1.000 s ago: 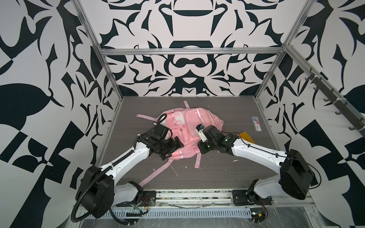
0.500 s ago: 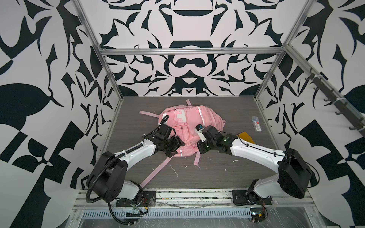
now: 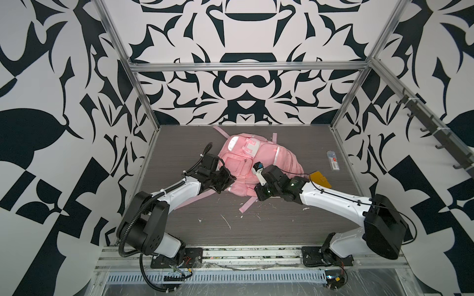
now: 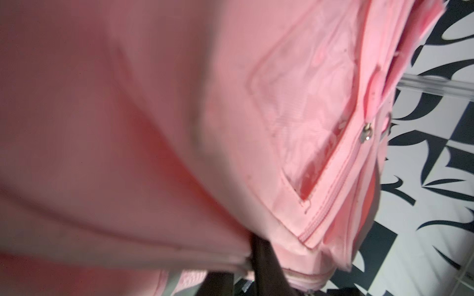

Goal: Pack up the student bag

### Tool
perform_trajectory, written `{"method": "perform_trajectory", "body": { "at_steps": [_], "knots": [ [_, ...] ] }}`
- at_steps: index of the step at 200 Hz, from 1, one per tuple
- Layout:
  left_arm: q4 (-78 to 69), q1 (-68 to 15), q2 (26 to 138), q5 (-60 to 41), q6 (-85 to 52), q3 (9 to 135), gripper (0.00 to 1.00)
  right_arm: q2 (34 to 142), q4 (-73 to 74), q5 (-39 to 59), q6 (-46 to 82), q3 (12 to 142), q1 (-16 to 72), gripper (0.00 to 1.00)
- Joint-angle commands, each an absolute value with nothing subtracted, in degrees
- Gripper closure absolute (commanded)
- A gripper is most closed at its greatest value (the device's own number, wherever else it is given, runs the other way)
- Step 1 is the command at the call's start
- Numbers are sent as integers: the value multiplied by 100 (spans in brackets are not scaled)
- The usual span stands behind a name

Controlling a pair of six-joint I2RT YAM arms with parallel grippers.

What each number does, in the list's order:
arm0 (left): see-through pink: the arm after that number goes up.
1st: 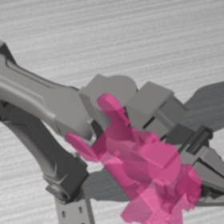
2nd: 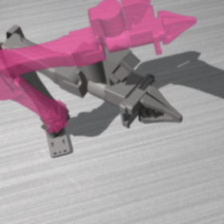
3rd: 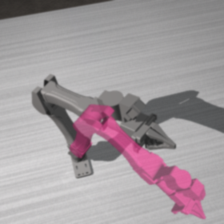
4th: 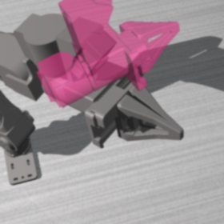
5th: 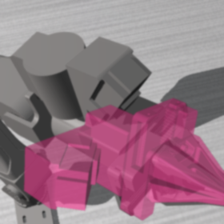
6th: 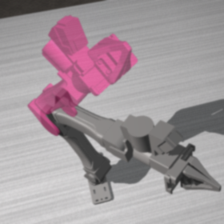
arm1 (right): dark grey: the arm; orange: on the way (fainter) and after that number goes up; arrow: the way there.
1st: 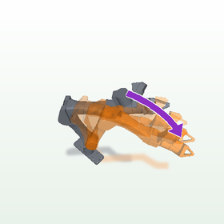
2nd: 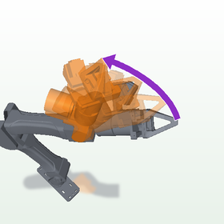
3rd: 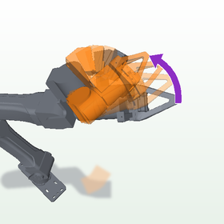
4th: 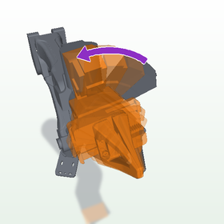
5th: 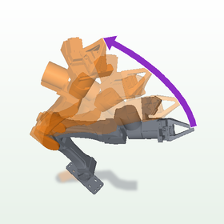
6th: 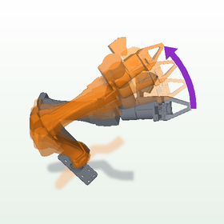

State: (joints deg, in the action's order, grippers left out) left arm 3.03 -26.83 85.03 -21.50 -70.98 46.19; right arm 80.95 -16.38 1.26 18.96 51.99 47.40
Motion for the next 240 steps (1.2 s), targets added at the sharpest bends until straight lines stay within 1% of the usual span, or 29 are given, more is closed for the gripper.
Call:
{"method": "perform_trajectory", "body": {
  "at_steps": [1, 6, 37, 82, 120, 151, 174, 178, 188, 189, 199, 200, 204, 211, 218, 230, 240],
  "knots": [
    [381, -2407, 8719, -1607, -6988, 4588, 96, 7549, -1802, -122, 1683, 5230, 4729, 100],
    [378, -2355, 8740, -1606, -6996, 4562, 100, 7528, -1852, -131, 1653, 5225, 4707, 100],
    [352, -1986, 8808, -1547, -6807, 4512, 100, 7372, -2024, -132, 1635, 5109, 4604, 100],
    [571, -1236, 8865, -1547, -6259, 4535, 100, 7116, -2270, -185, 1680, 4936, 4435, 100],
    [672, -715, 9003, -1661, -5806, 4743, 100, 6946, -2392, -149, 1664, 4850, 4254, 100],
    [1103, -574, 9311, -1483, -5189, 5295, 100, 7007, -2411, -88, 1508, 4922, 4219, 100],
    [1204, -599, 9598, -1584, -4946, 5698, 100, 7352, -2448, -36, 1234, 5219, 4281, 100],
    [1211, -610, 9628, -1676, -4926, 5762, 94, 7411, -2452, -27, 1186, 5297, 4298, 100],
    [1313, -681, 9631, -1868, -4836, 5903, 68, 7530, -2420, -7, 1130, 5449, 4321, 100],
    [1338, -692, 9628, -1883, -4818, 5918, 67, 7540, -2410, -8, 1123, 5458, 4318, 100],
    [1620, -821, 9471, -1884, -4669, 6041, 37, 7603, -2320, 4, 1123, 5577, 4315, 100],
    [1645, -837, 9451, -1882, -4650, 6053, 36, 7603, -2307, 11, 1124, 5588, 4315, 100],
    [1762, -893, 9364, -1873, -4594, 6079, 24, 7628, -2256, 43, 1125, 5617, 4316, 100],
    [1963, -988, 9157, -1861, -4531, 6099, 12, 7665, -2185, 105, 1129, 5694, 4315, 100],
    [2150, -1078, 8929, -1847, -4505, 6084, 6, 7712, -2142, 152, 1171, 5768, 4315, 100],
    [2430, -1248, 8504, -1843, -4523, 5954, 3, 7821, -2086, 264, 1238, 5901, 4315, 100],
    [2613, -1465, 8168, -1837, -4621, 5826, 2, 7889, -2035, 331, 1288, 5972, 4317, 100]
  ]
}}
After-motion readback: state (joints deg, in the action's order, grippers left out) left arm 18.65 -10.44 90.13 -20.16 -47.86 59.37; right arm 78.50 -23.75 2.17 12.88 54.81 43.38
